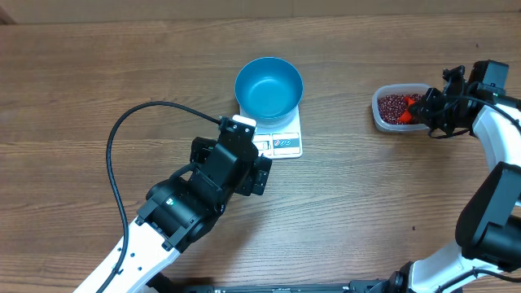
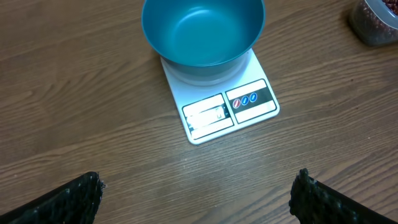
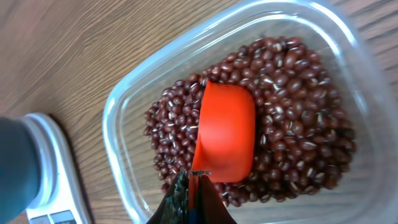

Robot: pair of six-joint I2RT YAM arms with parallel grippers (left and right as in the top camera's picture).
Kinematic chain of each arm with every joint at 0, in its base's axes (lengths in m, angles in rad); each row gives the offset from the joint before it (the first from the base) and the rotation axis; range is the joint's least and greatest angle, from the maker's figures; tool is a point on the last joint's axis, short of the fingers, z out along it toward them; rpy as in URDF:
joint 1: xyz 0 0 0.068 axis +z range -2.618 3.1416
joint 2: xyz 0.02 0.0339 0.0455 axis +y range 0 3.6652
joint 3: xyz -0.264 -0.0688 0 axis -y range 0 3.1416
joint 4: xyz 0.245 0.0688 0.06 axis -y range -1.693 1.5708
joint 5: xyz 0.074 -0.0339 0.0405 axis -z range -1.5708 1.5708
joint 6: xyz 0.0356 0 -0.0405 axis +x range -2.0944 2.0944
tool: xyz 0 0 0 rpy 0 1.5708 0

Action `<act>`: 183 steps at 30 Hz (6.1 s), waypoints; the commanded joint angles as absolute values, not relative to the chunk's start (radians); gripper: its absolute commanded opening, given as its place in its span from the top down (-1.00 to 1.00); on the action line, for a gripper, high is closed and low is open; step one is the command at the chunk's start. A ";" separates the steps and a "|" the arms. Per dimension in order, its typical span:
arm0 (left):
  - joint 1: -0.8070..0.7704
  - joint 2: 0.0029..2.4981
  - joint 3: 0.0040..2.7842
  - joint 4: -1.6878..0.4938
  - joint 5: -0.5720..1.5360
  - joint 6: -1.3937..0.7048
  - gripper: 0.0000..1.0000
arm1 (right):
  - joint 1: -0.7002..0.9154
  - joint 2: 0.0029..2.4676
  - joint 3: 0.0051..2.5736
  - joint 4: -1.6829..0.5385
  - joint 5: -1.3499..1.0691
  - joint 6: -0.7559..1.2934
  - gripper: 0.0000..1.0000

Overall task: Scoop item into bowl and weigh 150g on scale
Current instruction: 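Drag the red cup through the beans to scoop with the right gripper, then lift the bean-filled red cup out of the tub with the right gripper, then carry the red cup over the teal bowl with the right gripper, then tilt the red cup to pour beans into the teal bowl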

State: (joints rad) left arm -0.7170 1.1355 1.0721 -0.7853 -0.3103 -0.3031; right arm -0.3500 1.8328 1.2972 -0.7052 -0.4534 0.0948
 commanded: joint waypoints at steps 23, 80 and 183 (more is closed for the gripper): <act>-0.706 1.145 1.068 -0.782 -0.314 -0.295 -0.99 | -0.354 1.861 1.269 -0.682 -0.590 0.070 0.93; -0.706 1.145 1.068 -0.782 -0.314 -0.295 -0.99 | -0.562 1.861 1.269 -0.773 -1.147 -0.010 0.93; -0.707 1.159 1.068 -0.786 -0.314 -0.295 -0.99 | 0.108 1.861 1.271 0.003 -0.988 -0.143 0.93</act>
